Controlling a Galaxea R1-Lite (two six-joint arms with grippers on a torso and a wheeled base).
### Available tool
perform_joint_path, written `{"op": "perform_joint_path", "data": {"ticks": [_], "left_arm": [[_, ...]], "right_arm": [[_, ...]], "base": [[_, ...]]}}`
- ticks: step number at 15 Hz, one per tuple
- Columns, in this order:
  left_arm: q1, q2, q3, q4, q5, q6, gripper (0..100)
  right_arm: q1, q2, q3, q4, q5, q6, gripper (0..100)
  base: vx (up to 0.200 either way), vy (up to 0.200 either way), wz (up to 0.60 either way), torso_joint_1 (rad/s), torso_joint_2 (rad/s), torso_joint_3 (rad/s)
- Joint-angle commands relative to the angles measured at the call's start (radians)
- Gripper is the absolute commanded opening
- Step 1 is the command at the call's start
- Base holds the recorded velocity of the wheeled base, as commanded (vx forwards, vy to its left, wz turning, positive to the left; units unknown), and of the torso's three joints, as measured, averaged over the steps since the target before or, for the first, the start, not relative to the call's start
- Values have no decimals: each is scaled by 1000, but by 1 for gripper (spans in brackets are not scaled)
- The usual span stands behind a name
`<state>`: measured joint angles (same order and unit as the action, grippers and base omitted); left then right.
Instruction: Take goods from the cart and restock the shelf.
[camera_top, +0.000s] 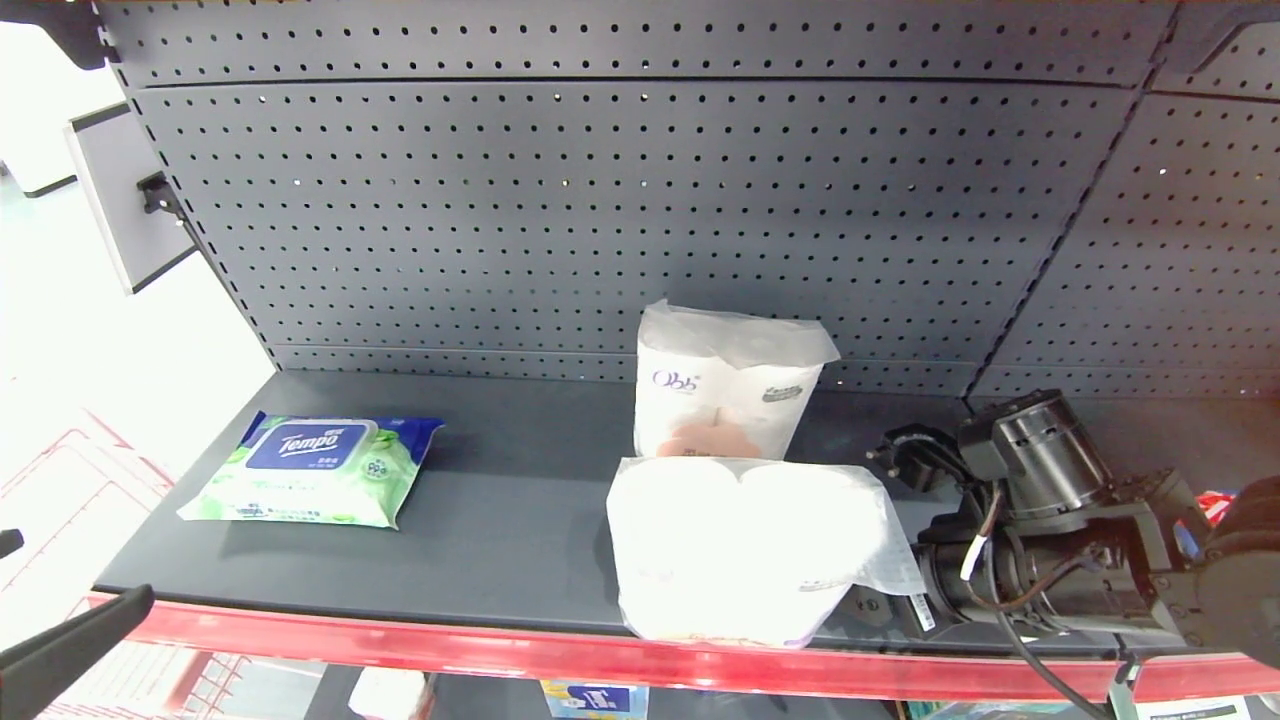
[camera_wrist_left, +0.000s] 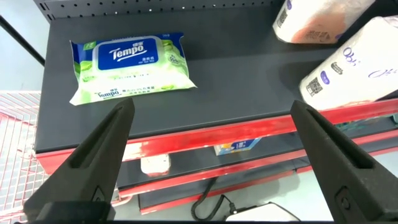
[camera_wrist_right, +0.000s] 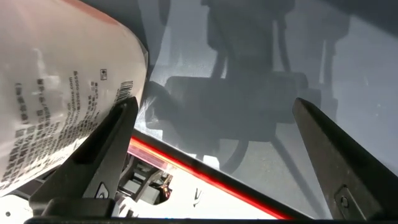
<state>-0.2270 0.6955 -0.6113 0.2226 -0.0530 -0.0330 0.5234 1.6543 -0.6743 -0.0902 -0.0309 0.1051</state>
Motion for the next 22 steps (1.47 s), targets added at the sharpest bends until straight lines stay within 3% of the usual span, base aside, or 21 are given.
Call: {"op": "perform_joint_path", "data": {"ticks": [1,6,9,16,18,19,22], "left_arm": [[0,2,4,0,-1,-1,100],[0,1,7,0,-1,-1,100],[0,-14,33,0,-2,-1,100],[0,-203,185,6,1,-12,100],[17,-228,165,60,67,-70,100],[35,-248,128,159,102,-84,100],[86,-349,117,379,105,-87,100]], "right_arm": [[3,-1,2,0,0,-1,100],[-3,-11,12,1,-4,-1,100],[-23,-149,55,4,-57,-2,100],[-23,-712,186,69,-161,-145,100],[-33,-936,156,214,-250,-202,100],[-71,-1062,102,353,-322,-203,100],[-365,-1343,-19,839,-333,-179,100]], "base": [[0,0,0,0,0,0],[0,0,0,0,0,0],[0,0,0,0,0,0],[0,0,0,0,0,0],[0,0,0,0,0,0],[0,0,0,0,0,0],[0,0,0,0,0,0]]}}
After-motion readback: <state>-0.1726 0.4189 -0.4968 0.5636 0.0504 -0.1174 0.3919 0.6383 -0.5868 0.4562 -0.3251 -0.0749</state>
